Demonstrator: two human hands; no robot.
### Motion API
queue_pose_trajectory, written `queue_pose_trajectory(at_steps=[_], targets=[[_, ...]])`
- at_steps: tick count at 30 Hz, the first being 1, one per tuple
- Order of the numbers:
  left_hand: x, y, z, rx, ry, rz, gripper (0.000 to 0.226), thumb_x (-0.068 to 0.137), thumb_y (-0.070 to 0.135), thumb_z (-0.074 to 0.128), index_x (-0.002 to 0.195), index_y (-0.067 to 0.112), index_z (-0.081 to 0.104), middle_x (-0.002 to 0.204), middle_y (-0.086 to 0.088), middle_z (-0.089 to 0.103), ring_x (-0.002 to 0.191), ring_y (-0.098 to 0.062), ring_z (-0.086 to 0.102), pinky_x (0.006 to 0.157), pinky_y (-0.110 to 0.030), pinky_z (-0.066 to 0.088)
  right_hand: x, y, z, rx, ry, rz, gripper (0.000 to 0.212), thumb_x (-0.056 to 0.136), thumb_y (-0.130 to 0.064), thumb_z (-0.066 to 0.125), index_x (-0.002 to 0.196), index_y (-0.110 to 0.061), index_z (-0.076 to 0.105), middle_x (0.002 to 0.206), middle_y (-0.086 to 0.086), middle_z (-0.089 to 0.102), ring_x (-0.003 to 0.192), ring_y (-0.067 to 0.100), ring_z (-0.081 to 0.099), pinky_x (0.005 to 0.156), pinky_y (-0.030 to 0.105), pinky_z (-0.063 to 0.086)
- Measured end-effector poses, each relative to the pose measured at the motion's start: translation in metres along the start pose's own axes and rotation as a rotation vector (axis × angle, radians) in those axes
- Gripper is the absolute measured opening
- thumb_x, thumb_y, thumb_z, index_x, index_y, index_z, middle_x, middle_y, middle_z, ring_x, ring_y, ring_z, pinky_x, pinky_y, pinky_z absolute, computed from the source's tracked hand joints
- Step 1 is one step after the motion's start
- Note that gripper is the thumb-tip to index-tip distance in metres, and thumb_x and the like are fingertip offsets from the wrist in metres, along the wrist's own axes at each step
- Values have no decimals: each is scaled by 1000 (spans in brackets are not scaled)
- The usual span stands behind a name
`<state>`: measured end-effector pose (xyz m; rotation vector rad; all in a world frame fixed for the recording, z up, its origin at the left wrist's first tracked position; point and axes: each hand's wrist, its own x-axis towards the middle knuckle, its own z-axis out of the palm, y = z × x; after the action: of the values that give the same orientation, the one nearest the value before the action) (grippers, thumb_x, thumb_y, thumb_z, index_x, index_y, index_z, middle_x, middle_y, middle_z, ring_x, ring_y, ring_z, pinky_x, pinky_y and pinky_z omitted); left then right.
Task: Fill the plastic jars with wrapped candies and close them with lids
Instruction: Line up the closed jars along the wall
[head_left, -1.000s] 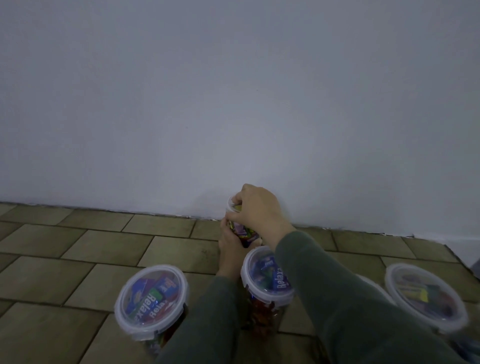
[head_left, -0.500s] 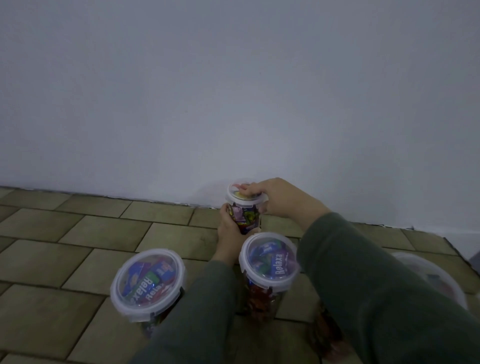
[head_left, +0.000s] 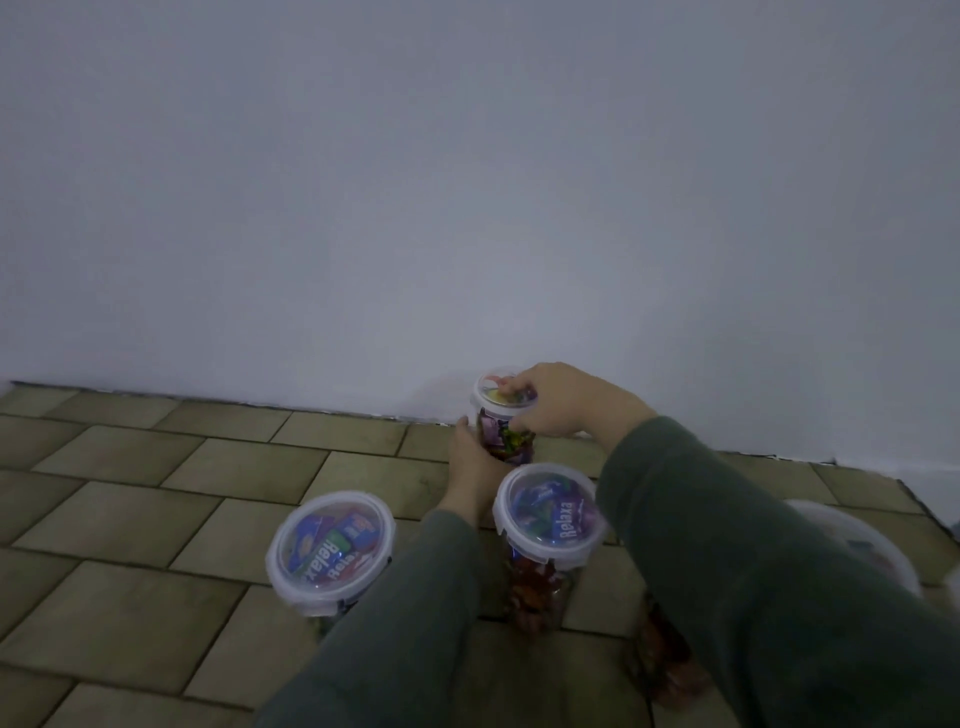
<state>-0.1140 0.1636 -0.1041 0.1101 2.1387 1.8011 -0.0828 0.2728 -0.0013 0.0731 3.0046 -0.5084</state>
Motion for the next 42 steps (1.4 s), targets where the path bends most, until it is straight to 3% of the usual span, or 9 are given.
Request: queue_pose_trajectory(at_steps=[5, 8, 11, 16, 20, 24, 31, 39, 42], targets=[[-40, 41, -15, 77, 150, 68, 66, 92, -3, 53, 150, 10, 27, 151, -14, 36, 135, -30, 39, 106, -39, 42, -35, -17, -7, 217, 265, 24, 38, 94, -33, 58, 130, -20, 55, 133, 2, 56, 116, 17, 52, 94, 25, 38], [-71, 61, -30, 119, 251, 229, 56, 92, -3, 48, 144, 13, 39, 148, -8, 40, 132, -25, 42, 101, -28, 40, -66, -32, -5, 118, 92, 131, 35, 84, -50, 64, 106, -23, 62, 111, 0, 62, 95, 16, 57, 81, 27, 42], [-103, 70, -56, 525, 243, 371, 44, 92, 23, 55, 135, 25, 49, 139, -1, 50, 124, -22, 49, 101, -35, 43, -96, -47, 7, -173, -186, 199, 64, 67, -64, 72, 114, -24, 59, 113, -1, 63, 97, 18, 59, 86, 34, 50], [-131, 56, -96, 1208, 153, 94, 60, 81, 54, 62, 135, 32, 46, 137, -1, 49, 124, -25, 47, 104, -45, 36, -117, -53, 39, -226, 7, 179, 66, 79, -30, 73, 137, -25, 42, 132, 11, 44, 117, 29, 45, 91, 35, 46], [-138, 42, -117, 1246, -3, -73, 91, 66, 48, 80, 142, 29, 34, 141, -8, 45, 127, -34, 42, 100, -52, 43, -120, -53, 52, -144, 74, 186, 69, 80, -36, 71, 139, -29, 36, 134, 11, 45, 123, 30, 36, 95, 35, 39], [-143, 35, -131, 1280, -81, 109, 81, 76, 15, 74, 144, 28, 33, 144, -5, 39, 123, -30, 46, 95, -45, 52, -121, -62, 60, -109, 124, 159, 71, 79, -41, 72, 140, -31, 36, 136, 9, 45, 124, 30, 34, 98, 36, 36], [-140, 34, -140, 1282, -128, 262, 87, 74, 18, 76, 147, 32, 31, 149, 2, 36, 129, -24, 42, 101, -41, 47, -112, -85, 83, -320, 108, 143, 91, 88, -18, 62, 154, -24, -1, 145, 24, 26, 131, 38, 27, 101, 44, 38], [-109, 12, -152, 1228, 130, 431, 71, 83, 27, 67, 145, 29, 32, 148, 1, 37, 129, -27, 41, 100, -38, 43, -83, -103, 97, -262, 243, 133, 81, 92, -8, 55, 154, -16, 3, 155, 25, 12, 140, 40, 17, 110, 44, 31], [-88, -2, -157, 1155, 201, 512, 65, 93, 21, 58, 149, 27, 25, 160, -5, 19, 145, -29, 20, 111, -36, 33, -68, -109, 105, -304, 296, 94, 77, 94, -9, 54, 152, -4, 4, 158, 21, 10, 146, 36, 10, 117, 43, 20]])
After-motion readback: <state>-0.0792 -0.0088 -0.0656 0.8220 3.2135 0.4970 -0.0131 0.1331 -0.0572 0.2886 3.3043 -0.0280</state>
